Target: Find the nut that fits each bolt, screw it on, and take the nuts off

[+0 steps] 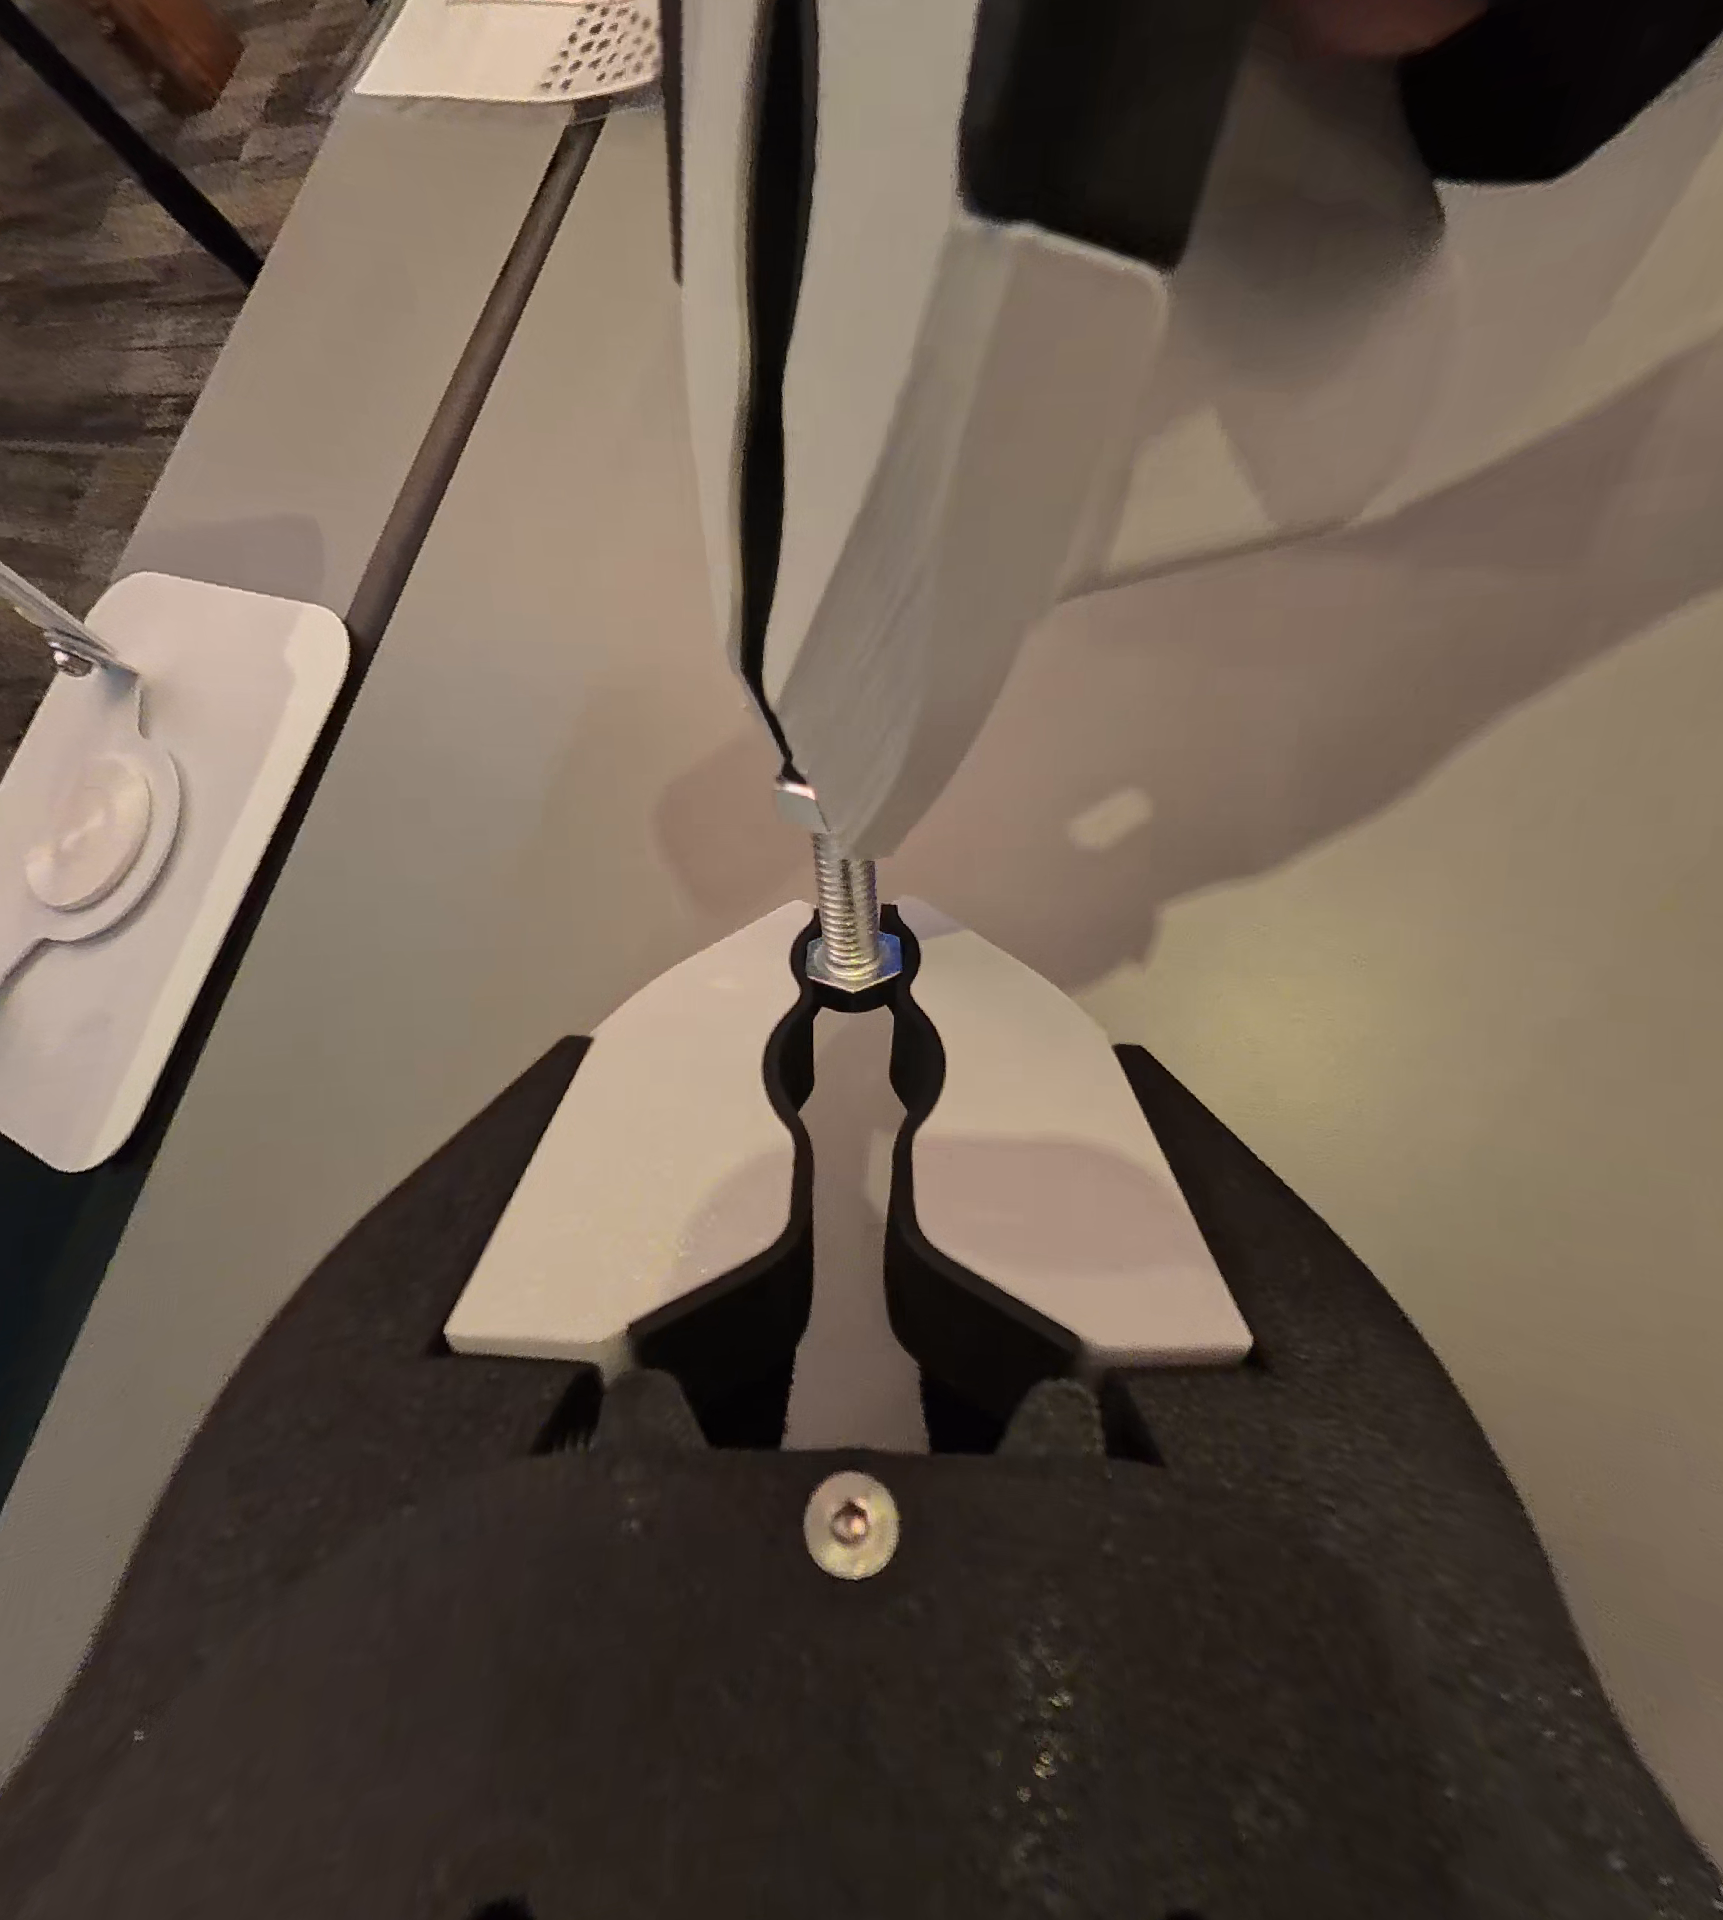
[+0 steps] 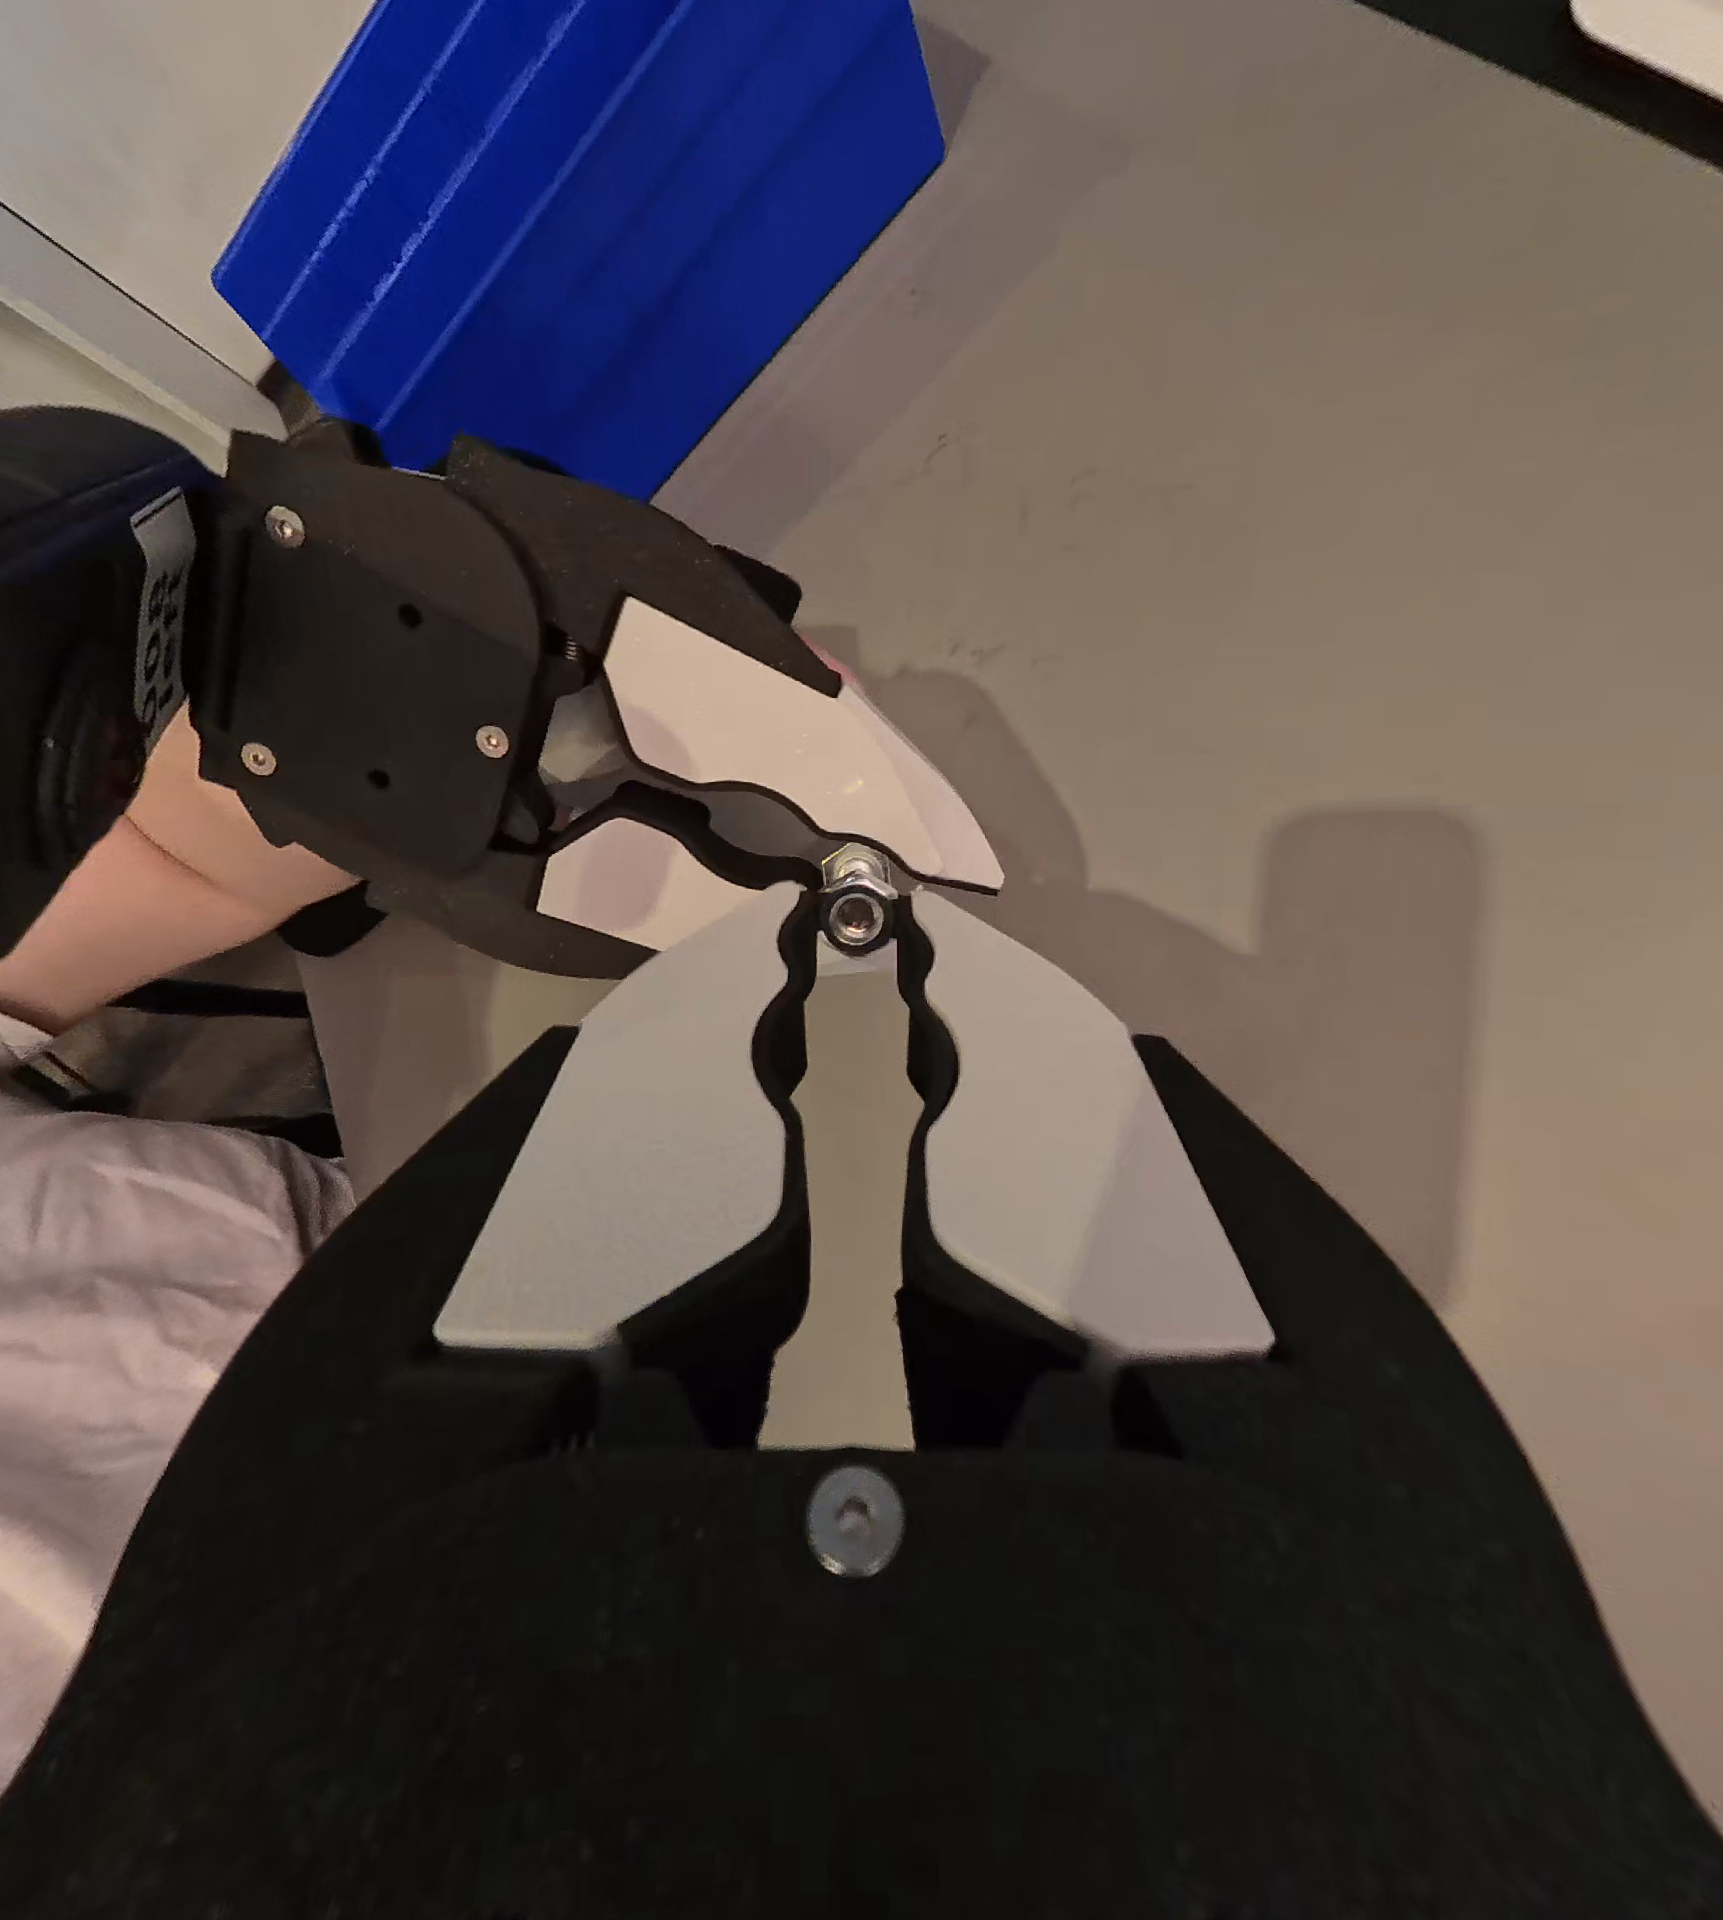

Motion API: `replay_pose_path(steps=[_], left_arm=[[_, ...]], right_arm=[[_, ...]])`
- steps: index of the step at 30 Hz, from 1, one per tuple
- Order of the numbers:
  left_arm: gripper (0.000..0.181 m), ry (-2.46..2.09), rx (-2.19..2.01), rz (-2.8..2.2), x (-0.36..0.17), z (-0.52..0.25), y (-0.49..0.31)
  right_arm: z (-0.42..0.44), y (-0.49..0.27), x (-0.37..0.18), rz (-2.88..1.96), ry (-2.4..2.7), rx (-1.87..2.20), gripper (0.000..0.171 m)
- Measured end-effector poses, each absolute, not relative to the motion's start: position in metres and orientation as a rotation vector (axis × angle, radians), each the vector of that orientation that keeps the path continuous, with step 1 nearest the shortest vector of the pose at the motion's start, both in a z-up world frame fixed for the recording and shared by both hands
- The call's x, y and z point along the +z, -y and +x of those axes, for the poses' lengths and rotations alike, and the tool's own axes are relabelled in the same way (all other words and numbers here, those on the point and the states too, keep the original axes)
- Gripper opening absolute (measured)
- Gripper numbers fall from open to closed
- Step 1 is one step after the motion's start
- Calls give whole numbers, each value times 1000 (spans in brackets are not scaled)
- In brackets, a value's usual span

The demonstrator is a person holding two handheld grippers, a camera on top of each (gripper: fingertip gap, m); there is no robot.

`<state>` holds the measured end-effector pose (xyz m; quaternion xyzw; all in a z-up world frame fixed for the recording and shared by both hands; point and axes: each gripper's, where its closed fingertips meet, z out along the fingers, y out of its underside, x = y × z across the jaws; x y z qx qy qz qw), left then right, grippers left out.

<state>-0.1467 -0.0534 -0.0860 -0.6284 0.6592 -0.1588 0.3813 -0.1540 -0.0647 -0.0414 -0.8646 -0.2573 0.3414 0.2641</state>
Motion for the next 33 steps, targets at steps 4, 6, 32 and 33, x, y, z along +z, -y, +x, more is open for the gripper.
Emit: replay_pose_path(steps=[4,6,32,33], left_arm=[[9,-1674,-377,-1600,-85,-147,51],[9,-1672,-337,-1588,-84,-148,50],[9,-1660,-446,-1575,-80,-141,58],[9,-1659,-450,-1577,-80,-142,58]], right_arm=[[-154,64,-41,-2336,645,976,14],[-154,63,-40,-2338,627,997,14],[-155,68,-43,-2341,743,885,15],[-155,68,-43,-2341,744,876,16]])
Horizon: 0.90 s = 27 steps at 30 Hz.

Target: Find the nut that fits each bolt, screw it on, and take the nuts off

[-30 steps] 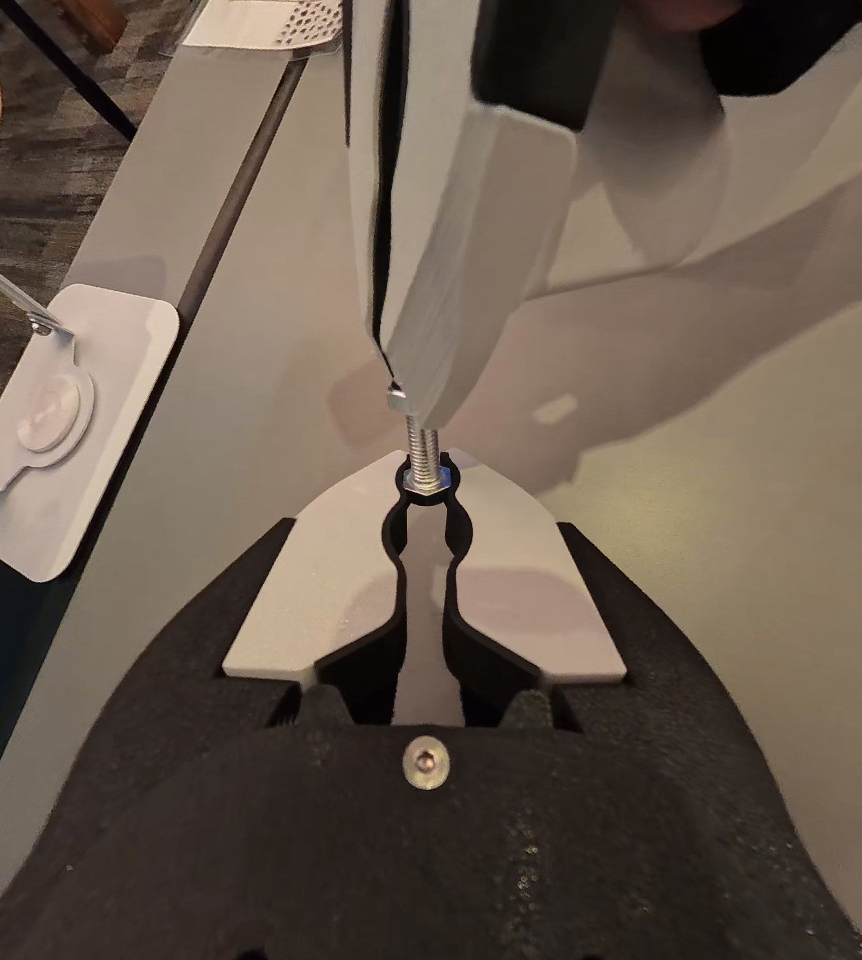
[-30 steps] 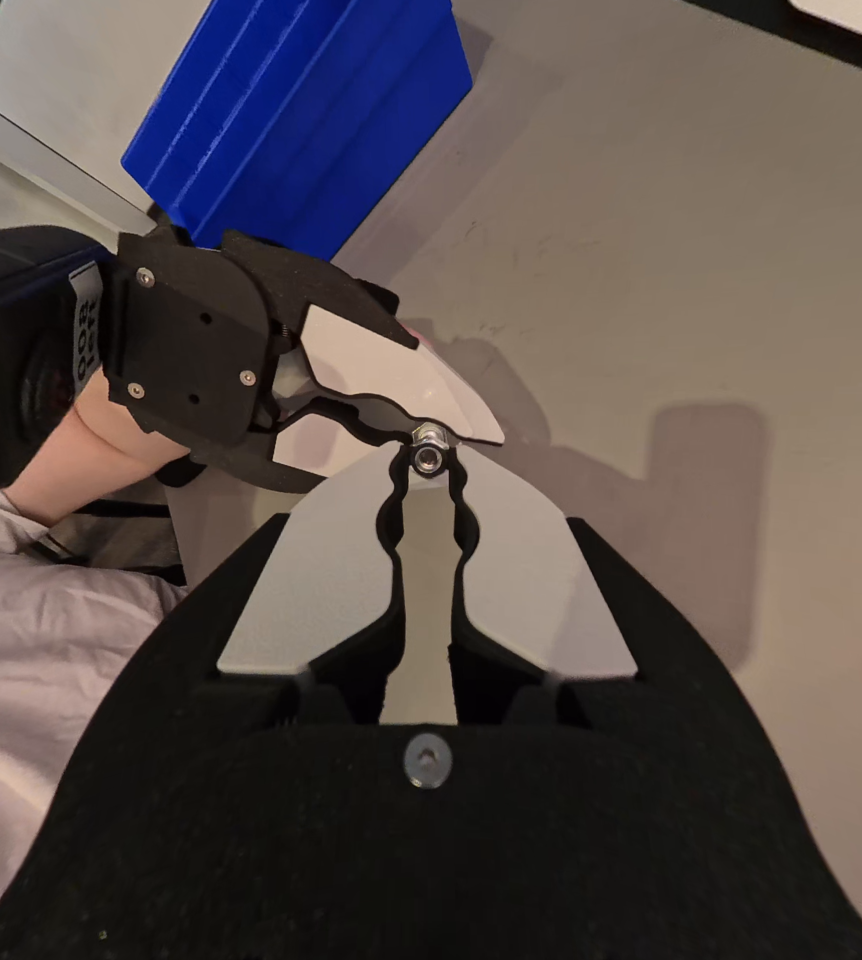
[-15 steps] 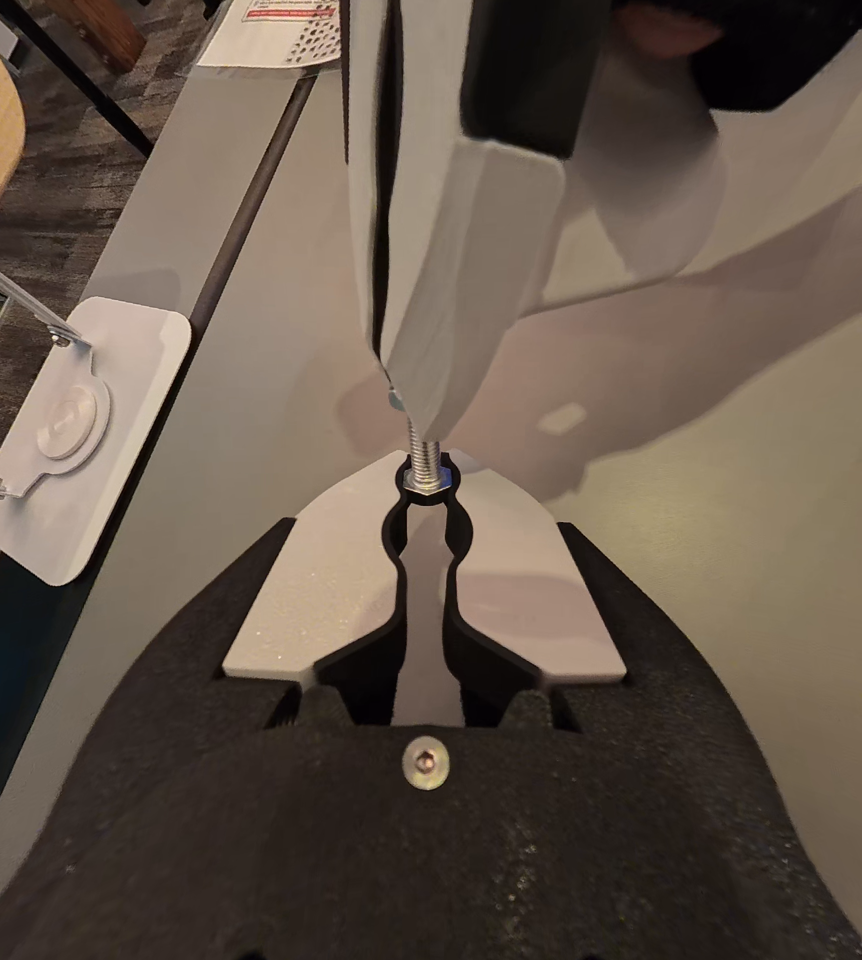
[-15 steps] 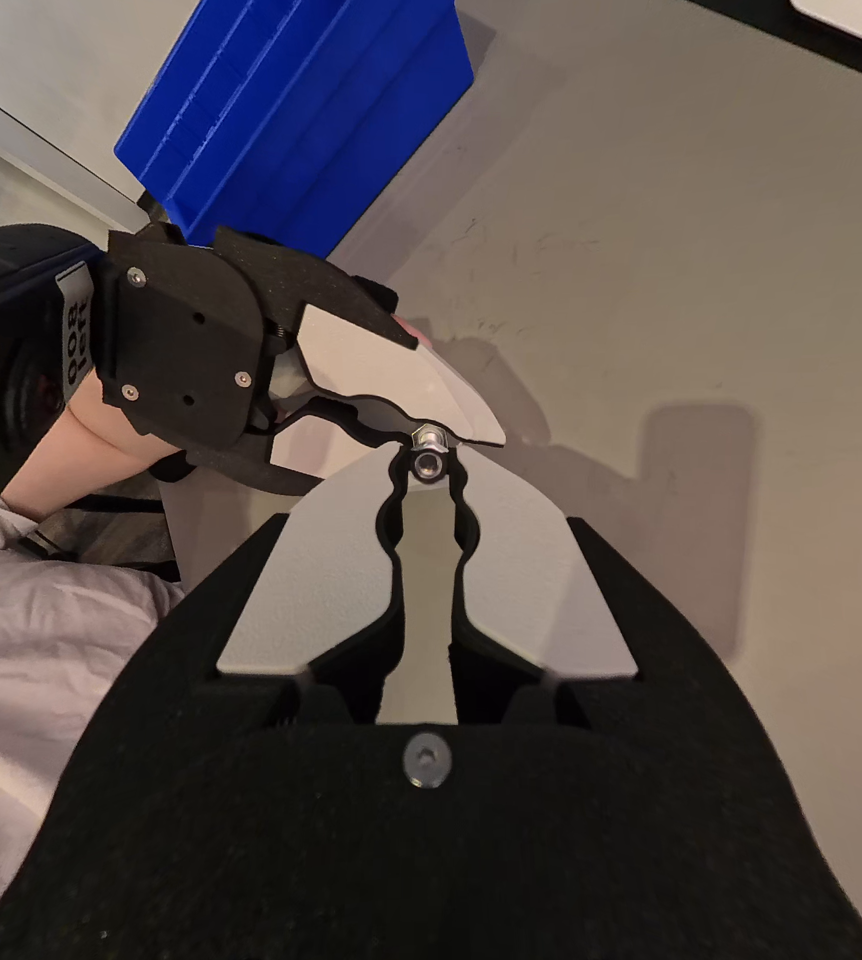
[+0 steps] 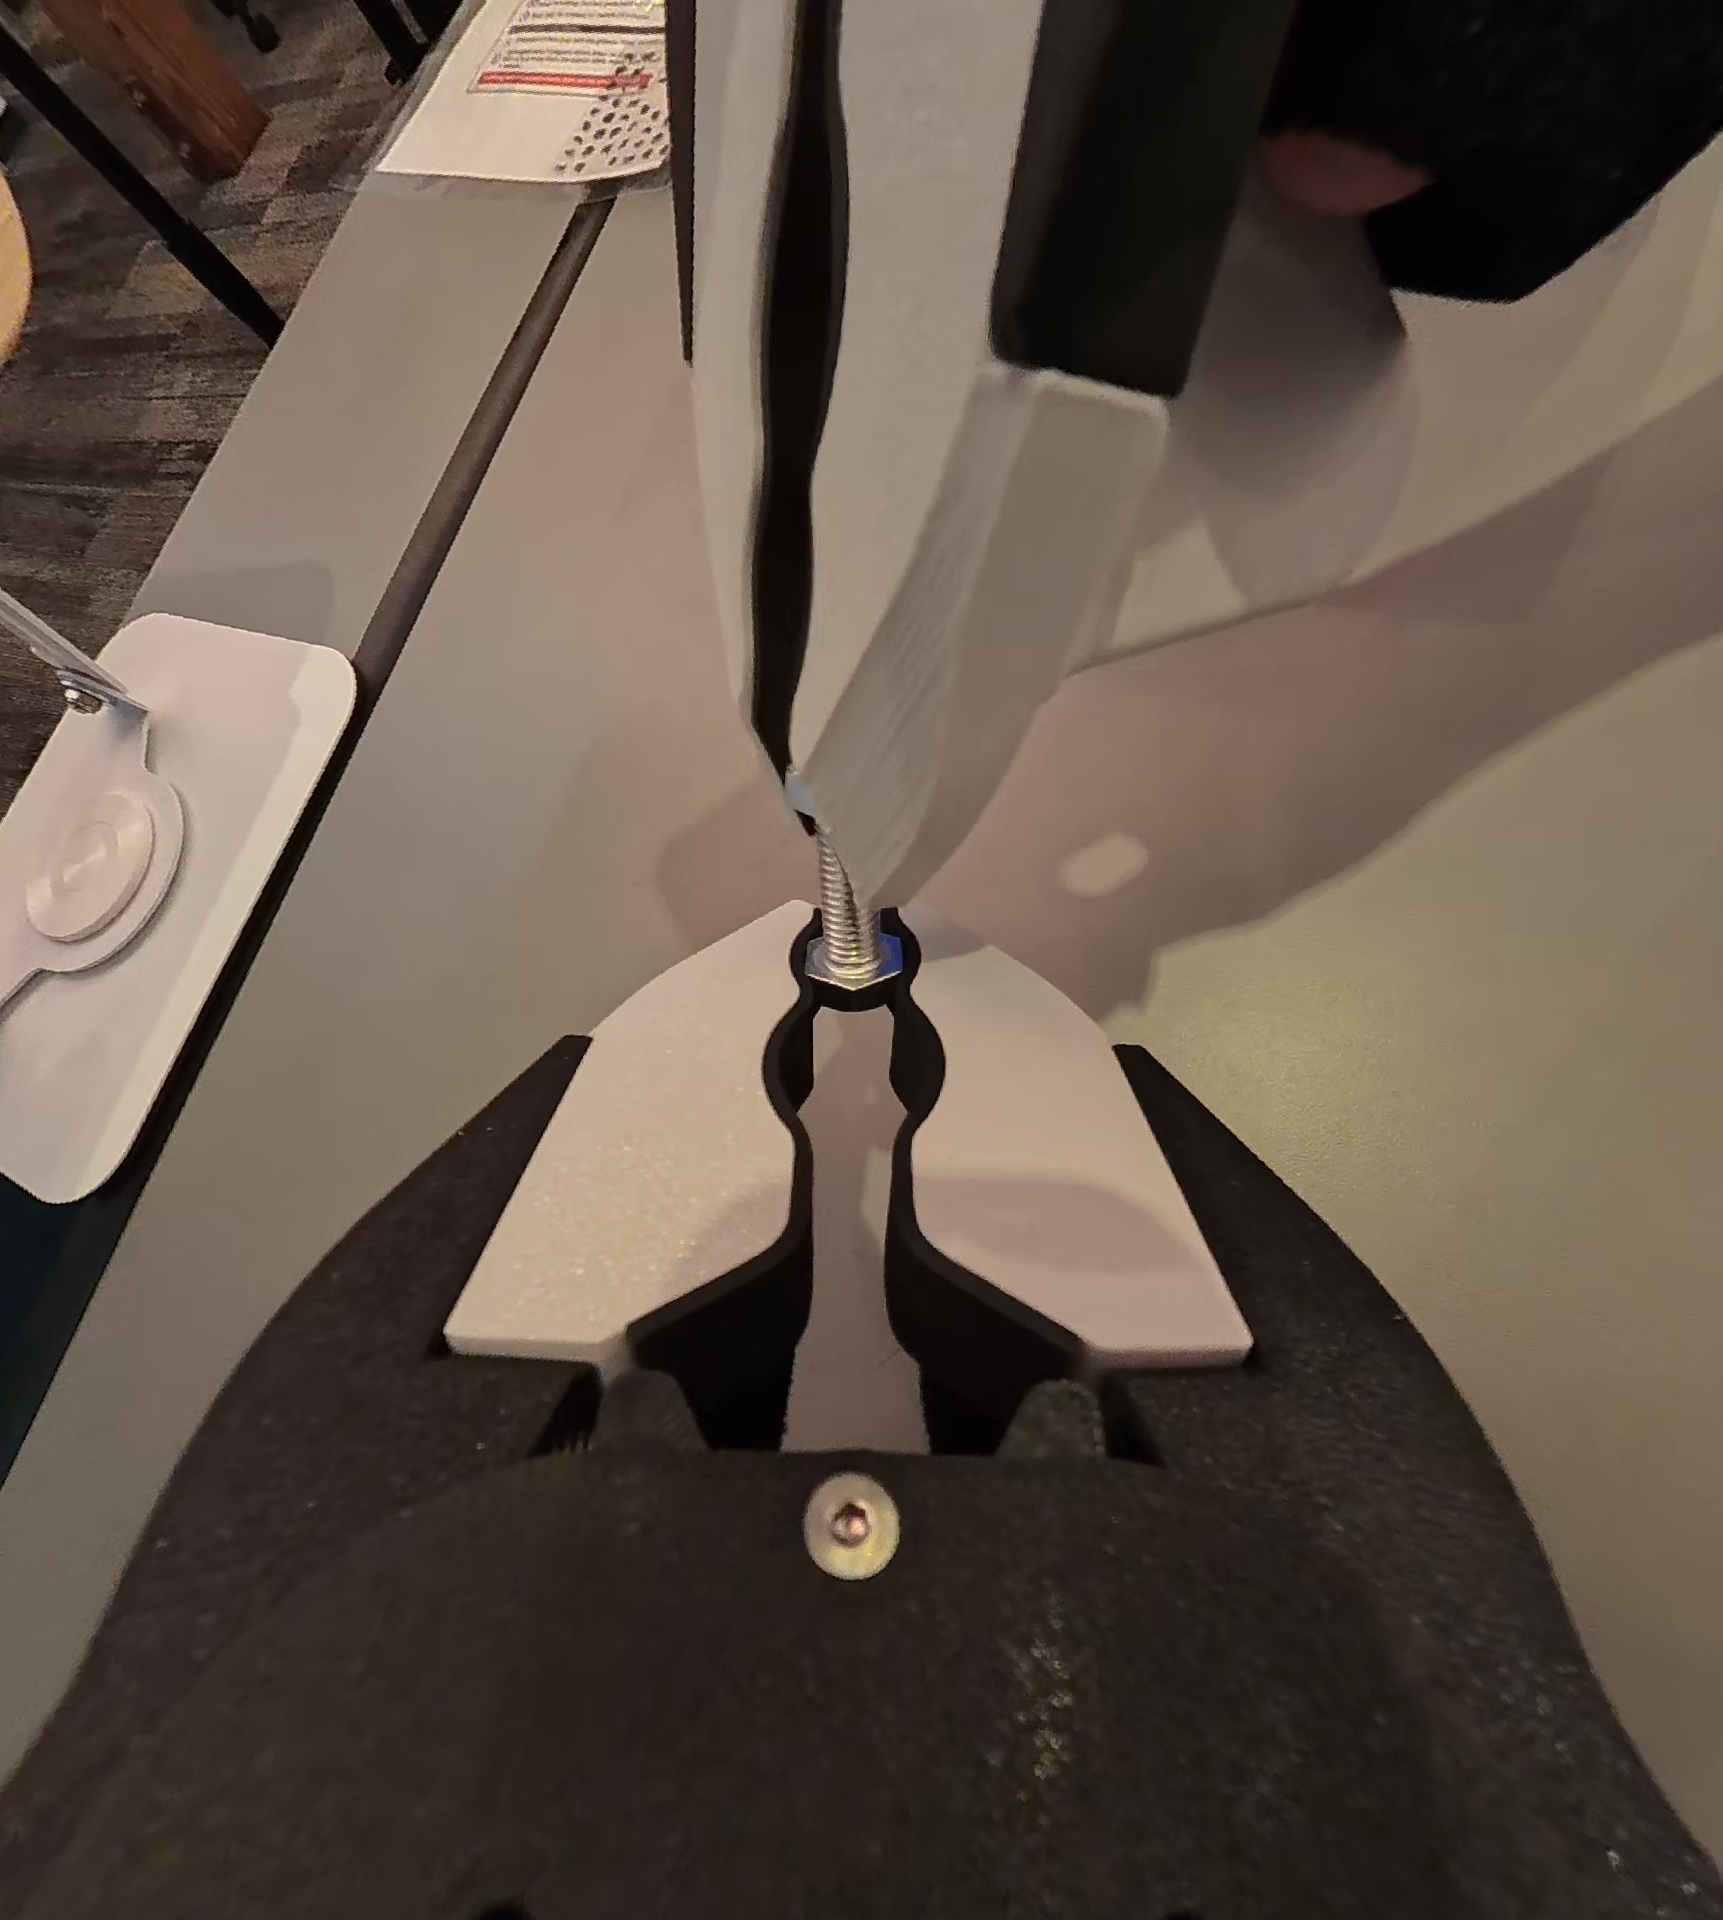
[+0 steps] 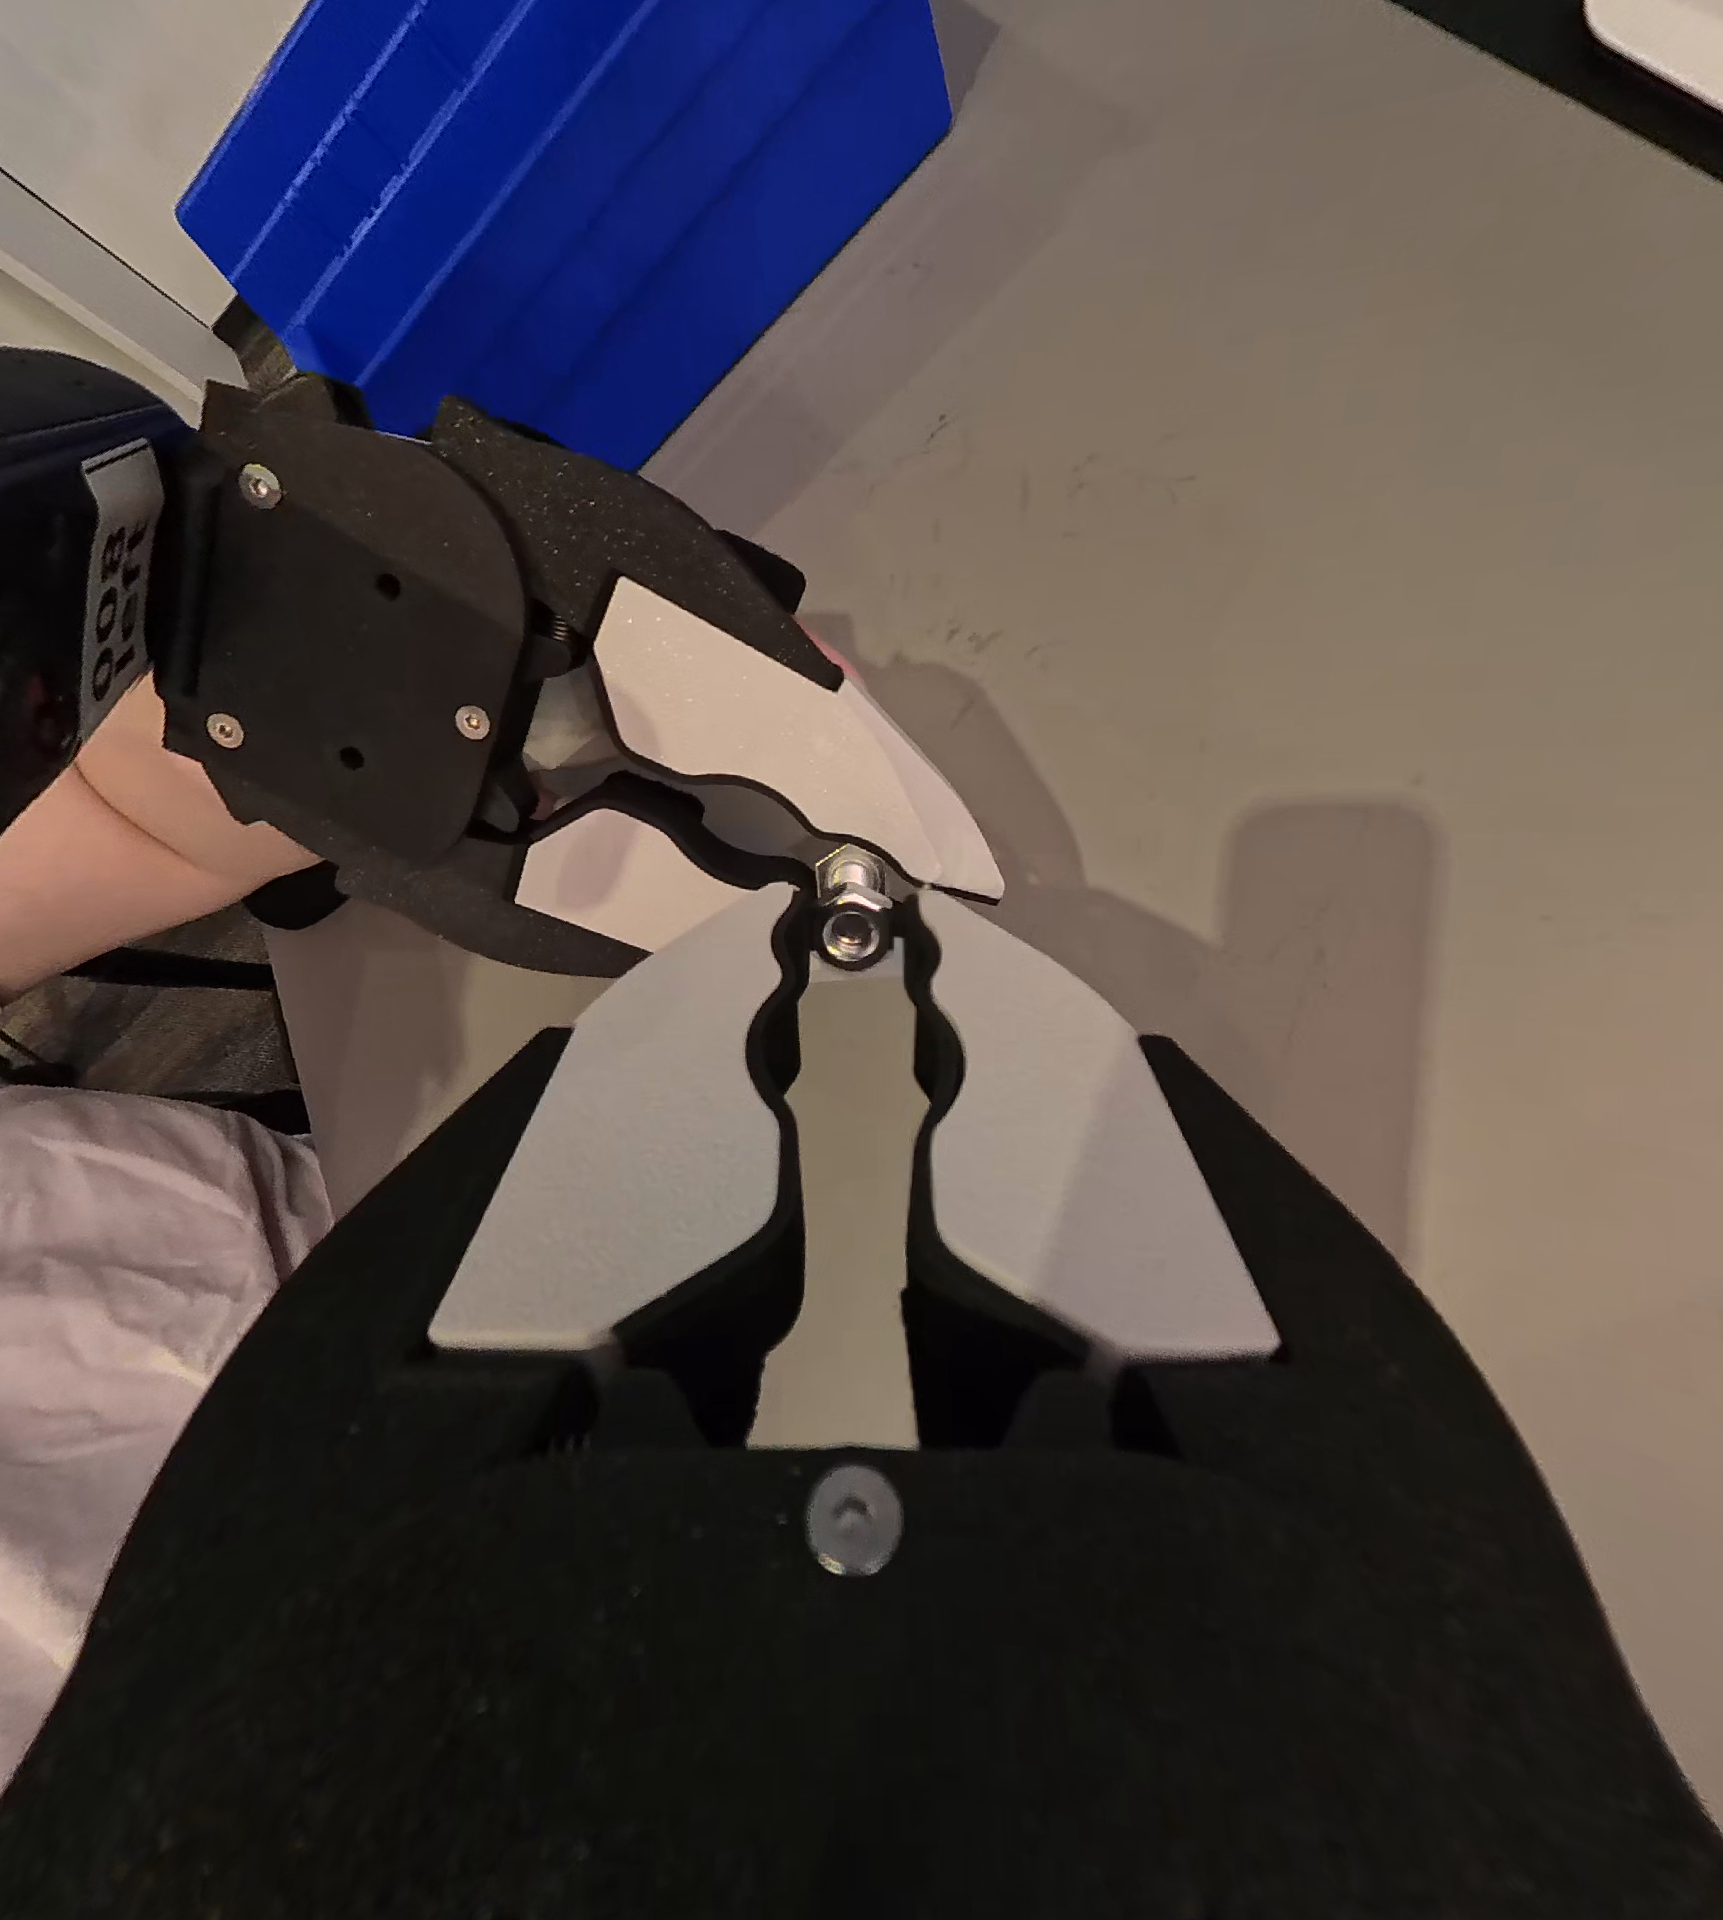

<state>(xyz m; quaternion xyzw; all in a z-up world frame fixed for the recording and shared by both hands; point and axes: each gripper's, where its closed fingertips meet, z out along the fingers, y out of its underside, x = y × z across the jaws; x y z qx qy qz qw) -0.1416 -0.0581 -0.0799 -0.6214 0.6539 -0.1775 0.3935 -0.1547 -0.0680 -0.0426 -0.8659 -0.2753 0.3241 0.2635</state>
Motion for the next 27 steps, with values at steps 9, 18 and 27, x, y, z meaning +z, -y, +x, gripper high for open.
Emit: replay_pose_path(steps=[9,18,27], left_arm=[[9,-1652,-462,-1576,-79,-142,58],[9,-1642,-527,-1570,-76,-141,60],[9,-1637,-861,-1524,-68,-133,78]], right_arm=[[-154,66,-43,-2330,755,849,21],[-155,63,-37,-2272,830,754,39],[-132,71,-13,-2003,1238,356,49]])
